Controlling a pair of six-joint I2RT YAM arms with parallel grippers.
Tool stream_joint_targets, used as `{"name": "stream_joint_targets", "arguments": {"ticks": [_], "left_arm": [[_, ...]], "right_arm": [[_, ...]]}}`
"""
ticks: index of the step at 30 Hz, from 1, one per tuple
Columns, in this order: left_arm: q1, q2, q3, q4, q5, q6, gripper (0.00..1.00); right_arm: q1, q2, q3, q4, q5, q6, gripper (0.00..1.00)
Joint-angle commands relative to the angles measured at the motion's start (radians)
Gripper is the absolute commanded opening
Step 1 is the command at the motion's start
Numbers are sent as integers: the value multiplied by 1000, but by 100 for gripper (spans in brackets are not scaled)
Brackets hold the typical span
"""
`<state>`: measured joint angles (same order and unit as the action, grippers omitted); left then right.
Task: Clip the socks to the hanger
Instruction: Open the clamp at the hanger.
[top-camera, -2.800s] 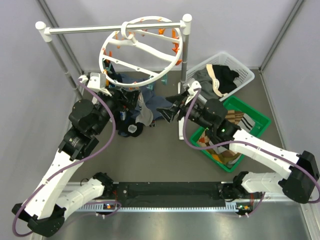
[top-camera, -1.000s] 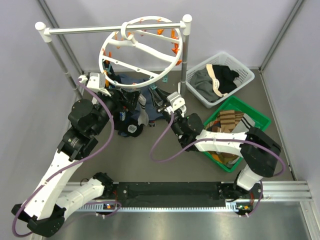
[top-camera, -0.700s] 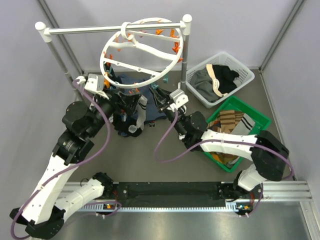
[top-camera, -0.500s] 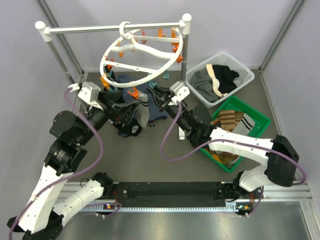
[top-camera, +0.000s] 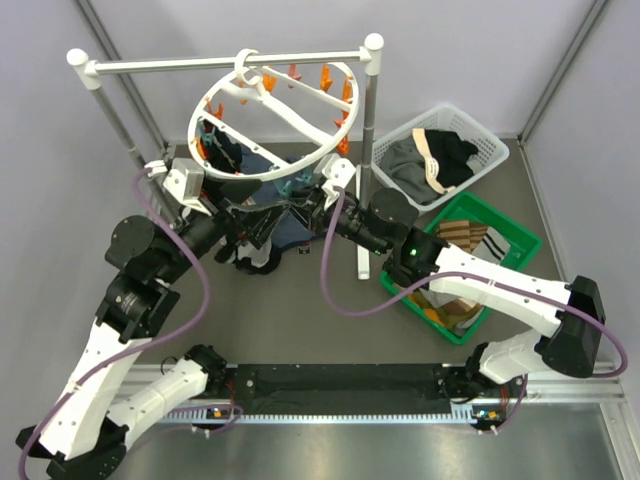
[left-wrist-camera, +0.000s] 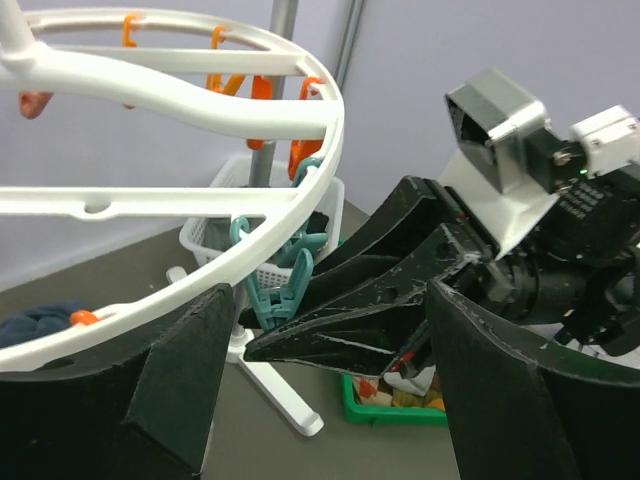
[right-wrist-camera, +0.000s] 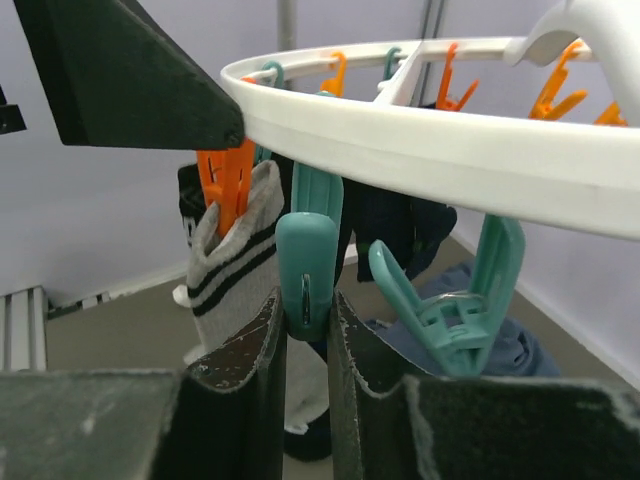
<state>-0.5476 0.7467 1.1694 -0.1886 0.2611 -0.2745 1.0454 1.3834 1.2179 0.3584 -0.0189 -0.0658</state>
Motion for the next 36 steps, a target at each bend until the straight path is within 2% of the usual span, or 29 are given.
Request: {"name": "stream_joint_targets", "arguments": {"ticks": [1,6,11,15,21,25,32,36], "left_arm": [[-2,19,4,12,-89,-46,81],[-2,51,3,11,-169,-101,82],[-2,98,7,12,-164,-170,81],[-2,92,19,-49,-218,-198,80],[-2,85,9,-58,-252,-215,76],[-2,94,-11,17,-252,-227,67],[-2,132,4,110,-241,-226,58],[-2,135,-2,150,-282,-230,50]], "right_arm": [[15,-20,86,-105,-101,20,0],[15,-7,121,-150,-118,20,0],[15,0,146,-196,-113,23,0],[15,0,161,-222,-105,23,0],[15,2,161,-220,-104,23,0],[15,5,155,-223,-95,17,0],[15,9,154,-233,-95,8,0],[15,17,155,-236,-93,3,0]]}}
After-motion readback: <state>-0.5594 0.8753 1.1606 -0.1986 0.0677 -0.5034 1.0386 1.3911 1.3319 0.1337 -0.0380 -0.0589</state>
